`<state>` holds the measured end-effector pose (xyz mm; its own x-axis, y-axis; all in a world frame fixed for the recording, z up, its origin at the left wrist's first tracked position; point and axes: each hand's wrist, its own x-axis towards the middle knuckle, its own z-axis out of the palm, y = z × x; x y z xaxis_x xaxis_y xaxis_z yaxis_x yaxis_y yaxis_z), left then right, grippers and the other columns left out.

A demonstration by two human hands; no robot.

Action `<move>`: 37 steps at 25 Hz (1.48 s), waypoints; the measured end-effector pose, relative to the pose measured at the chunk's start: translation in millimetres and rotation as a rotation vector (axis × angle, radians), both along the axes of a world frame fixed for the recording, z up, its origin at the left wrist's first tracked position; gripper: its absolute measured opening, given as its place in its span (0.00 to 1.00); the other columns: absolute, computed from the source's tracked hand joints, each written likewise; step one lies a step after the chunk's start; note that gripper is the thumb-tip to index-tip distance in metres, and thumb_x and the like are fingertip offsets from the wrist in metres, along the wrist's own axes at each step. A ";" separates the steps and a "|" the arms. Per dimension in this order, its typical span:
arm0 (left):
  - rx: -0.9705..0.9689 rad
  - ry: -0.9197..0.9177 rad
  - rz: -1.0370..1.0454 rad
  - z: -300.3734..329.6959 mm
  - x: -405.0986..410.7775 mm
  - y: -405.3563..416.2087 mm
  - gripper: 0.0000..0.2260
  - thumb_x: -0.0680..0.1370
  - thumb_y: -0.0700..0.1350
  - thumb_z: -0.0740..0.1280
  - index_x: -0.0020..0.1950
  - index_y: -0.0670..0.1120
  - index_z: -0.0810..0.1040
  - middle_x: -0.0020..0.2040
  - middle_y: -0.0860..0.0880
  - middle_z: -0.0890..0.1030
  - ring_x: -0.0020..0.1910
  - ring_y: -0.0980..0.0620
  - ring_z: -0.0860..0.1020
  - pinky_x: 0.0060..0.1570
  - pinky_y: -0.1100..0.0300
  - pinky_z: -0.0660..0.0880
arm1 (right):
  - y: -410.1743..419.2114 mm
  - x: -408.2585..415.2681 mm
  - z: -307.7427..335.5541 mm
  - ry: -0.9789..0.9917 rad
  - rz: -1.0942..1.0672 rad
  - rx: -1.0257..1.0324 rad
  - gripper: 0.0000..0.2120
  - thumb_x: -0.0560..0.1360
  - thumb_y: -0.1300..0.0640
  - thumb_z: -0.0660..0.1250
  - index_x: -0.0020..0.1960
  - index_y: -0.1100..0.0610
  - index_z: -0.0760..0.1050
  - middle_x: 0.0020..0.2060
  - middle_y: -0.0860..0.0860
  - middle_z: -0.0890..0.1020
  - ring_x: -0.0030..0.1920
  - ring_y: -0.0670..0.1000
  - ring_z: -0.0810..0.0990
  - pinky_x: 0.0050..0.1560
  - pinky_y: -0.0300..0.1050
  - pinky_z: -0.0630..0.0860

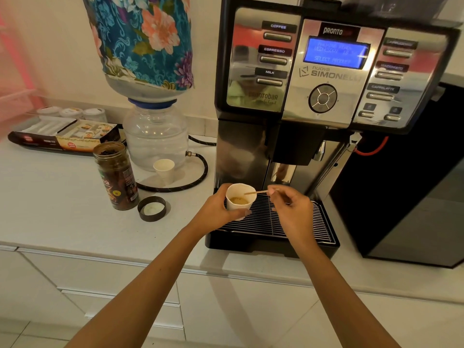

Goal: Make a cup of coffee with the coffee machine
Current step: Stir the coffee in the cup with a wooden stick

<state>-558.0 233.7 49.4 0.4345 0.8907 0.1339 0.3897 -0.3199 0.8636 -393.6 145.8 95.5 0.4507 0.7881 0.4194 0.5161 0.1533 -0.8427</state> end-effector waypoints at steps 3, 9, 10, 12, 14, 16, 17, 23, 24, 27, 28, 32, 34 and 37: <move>-0.037 0.008 0.014 -0.7 0.4 4.4 0.30 0.69 0.55 0.75 0.65 0.58 0.63 0.61 0.56 0.73 0.52 0.57 0.74 0.48 0.69 0.73 | -4.6 0.2 -2.2 0.090 0.004 0.019 0.06 0.73 0.58 0.70 0.50 0.53 0.82 0.40 0.46 0.84 0.40 0.42 0.83 0.43 0.32 0.79; -0.017 0.075 0.048 -2.5 0.5 6.4 0.31 0.68 0.58 0.75 0.66 0.58 0.63 0.62 0.55 0.74 0.57 0.54 0.72 0.63 0.43 0.71 | -7.3 -2.2 -4.2 0.219 0.021 -0.017 0.06 0.74 0.60 0.69 0.49 0.52 0.82 0.38 0.46 0.84 0.39 0.42 0.83 0.38 0.31 0.79; -0.016 0.080 0.050 -2.8 0.4 6.5 0.31 0.68 0.59 0.74 0.66 0.58 0.62 0.62 0.55 0.74 0.57 0.54 0.72 0.63 0.42 0.71 | -6.8 -2.8 -2.8 0.228 0.034 -0.021 0.06 0.74 0.60 0.69 0.47 0.50 0.81 0.39 0.46 0.84 0.39 0.43 0.83 0.37 0.31 0.78; -0.014 0.082 0.053 -3.6 0.7 6.4 0.31 0.68 0.59 0.74 0.66 0.58 0.62 0.62 0.54 0.74 0.56 0.55 0.72 0.63 0.43 0.71 | -4.1 -3.7 -1.5 0.200 0.042 -0.092 0.08 0.75 0.61 0.67 0.44 0.48 0.80 0.39 0.48 0.84 0.40 0.45 0.82 0.35 0.32 0.78; -0.014 0.083 0.053 -3.9 0.9 6.2 0.31 0.68 0.59 0.74 0.65 0.59 0.62 0.62 0.54 0.74 0.56 0.55 0.71 0.63 0.44 0.71 | -1.8 -3.5 -2.4 0.134 -0.020 -0.140 0.07 0.75 0.60 0.67 0.44 0.50 0.81 0.39 0.48 0.83 0.40 0.44 0.81 0.39 0.36 0.79; -0.016 0.082 0.051 -3.7 0.8 6.1 0.31 0.68 0.59 0.74 0.66 0.59 0.62 0.63 0.54 0.74 0.56 0.54 0.72 0.63 0.45 0.71 | 0.4 -2.9 -1.7 0.056 -0.080 -0.158 0.06 0.75 0.60 0.67 0.46 0.52 0.82 0.40 0.46 0.83 0.40 0.41 0.79 0.42 0.34 0.75; -0.017 0.083 0.048 -3.4 0.5 5.8 0.31 0.68 0.59 0.74 0.66 0.58 0.62 0.62 0.54 0.74 0.57 0.54 0.72 0.62 0.46 0.72 | 1.2 -2.6 -1.2 0.037 -0.092 -0.161 0.06 0.75 0.59 0.67 0.46 0.53 0.82 0.40 0.46 0.83 0.40 0.40 0.78 0.42 0.32 0.73; 0.000 0.058 0.059 -0.2 1.4 -1.1 0.34 0.69 0.58 0.74 0.68 0.57 0.60 0.63 0.54 0.72 0.59 0.52 0.73 0.62 0.45 0.72 | 1.2 -4.6 4.0 0.195 -0.083 -0.178 0.06 0.75 0.57 0.67 0.50 0.53 0.81 0.43 0.49 0.84 0.41 0.47 0.81 0.41 0.41 0.80; 0.002 0.066 0.060 0.3 1.3 -2.3 0.35 0.69 0.59 0.74 0.69 0.56 0.59 0.64 0.54 0.72 0.61 0.50 0.73 0.63 0.44 0.72 | 0.8 -6.0 5.0 0.253 -0.079 -0.173 0.06 0.75 0.57 0.67 0.50 0.53 0.81 0.42 0.49 0.84 0.39 0.46 0.81 0.34 0.38 0.79; 0.008 0.094 0.086 3.0 -2.9 -7.9 0.42 0.67 0.62 0.73 0.74 0.56 0.54 0.69 0.52 0.70 0.67 0.47 0.70 0.67 0.41 0.66 | -2.6 -12.5 11.4 0.425 -0.047 -0.139 0.06 0.75 0.59 0.67 0.51 0.55 0.81 0.40 0.48 0.83 0.35 0.46 0.82 0.27 0.32 0.75; 0.023 0.074 0.096 4.5 -6.4 -11.0 0.43 0.66 0.65 0.72 0.74 0.57 0.54 0.70 0.52 0.70 0.68 0.48 0.69 0.68 0.42 0.65 | -4.6 -15.5 14.3 0.467 -0.015 -0.111 0.06 0.76 0.60 0.67 0.50 0.54 0.80 0.40 0.48 0.83 0.35 0.45 0.83 0.28 0.32 0.75; 0.123 0.029 0.205 2.3 -35.3 -20.7 0.45 0.65 0.74 0.63 0.75 0.56 0.52 0.75 0.52 0.63 0.72 0.51 0.63 0.70 0.40 0.59 | -8.8 -35.9 26.9 0.553 0.111 -0.027 0.06 0.75 0.60 0.67 0.45 0.50 0.80 0.42 0.49 0.84 0.38 0.44 0.84 0.29 0.35 0.76; 0.195 0.036 0.312 -9.2 -59.5 -20.6 0.38 0.71 0.71 0.59 0.74 0.54 0.55 0.74 0.51 0.64 0.71 0.51 0.64 0.69 0.39 0.59 | -5.8 -53.1 31.7 0.590 0.179 -0.013 0.06 0.75 0.60 0.67 0.45 0.51 0.81 0.40 0.48 0.85 0.39 0.44 0.84 0.29 0.35 0.76; 0.309 0.005 0.462 -32.8 -102.2 -16.1 0.21 0.78 0.59 0.62 0.66 0.49 0.69 0.63 0.49 0.75 0.60 0.50 0.74 0.59 0.42 0.73 | 6.0 -82.7 33.2 0.628 0.298 0.014 0.06 0.75 0.61 0.67 0.47 0.53 0.81 0.39 0.48 0.86 0.42 0.46 0.84 0.31 0.35 0.77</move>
